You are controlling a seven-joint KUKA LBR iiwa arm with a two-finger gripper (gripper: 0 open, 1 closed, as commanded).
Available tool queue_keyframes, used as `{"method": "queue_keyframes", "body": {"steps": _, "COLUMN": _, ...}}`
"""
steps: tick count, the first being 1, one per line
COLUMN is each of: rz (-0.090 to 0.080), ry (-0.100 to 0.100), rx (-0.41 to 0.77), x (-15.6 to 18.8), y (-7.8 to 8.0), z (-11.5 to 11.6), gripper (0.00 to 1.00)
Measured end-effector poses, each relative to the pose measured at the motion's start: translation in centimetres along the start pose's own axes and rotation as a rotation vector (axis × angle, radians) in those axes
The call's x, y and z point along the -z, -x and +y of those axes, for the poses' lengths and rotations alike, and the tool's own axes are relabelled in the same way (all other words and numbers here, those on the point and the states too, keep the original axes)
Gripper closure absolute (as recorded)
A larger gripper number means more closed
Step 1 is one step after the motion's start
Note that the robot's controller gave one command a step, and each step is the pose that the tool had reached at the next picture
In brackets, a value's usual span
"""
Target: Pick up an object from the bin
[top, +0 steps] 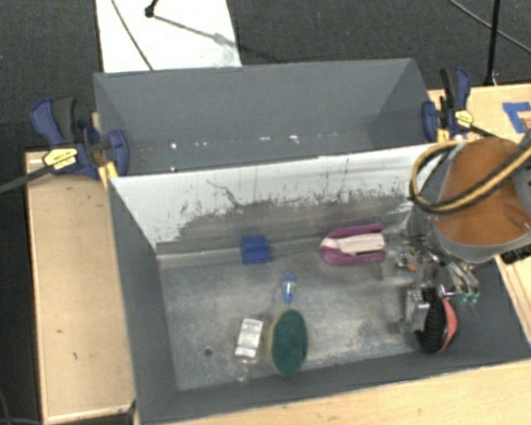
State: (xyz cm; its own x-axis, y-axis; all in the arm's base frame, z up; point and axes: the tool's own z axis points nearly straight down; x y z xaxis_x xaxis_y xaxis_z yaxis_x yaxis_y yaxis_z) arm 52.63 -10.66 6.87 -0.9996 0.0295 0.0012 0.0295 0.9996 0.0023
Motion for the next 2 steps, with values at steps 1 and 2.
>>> {"method": "queue_keyframes", "body": {"steps": 1, "rz": 0.006, "ry": 0.028, "rx": 0.195, "x": 1.71, "y": 4.52, "z": -2.71, "gripper": 0.0}}
{"method": "queue_keyframes", "body": {"steps": 2, "rz": 0.001, "ry": 0.024, "rx": 0.169, "x": 1.51, "y": 5.33, "z": -2.67, "gripper": 0.0}}
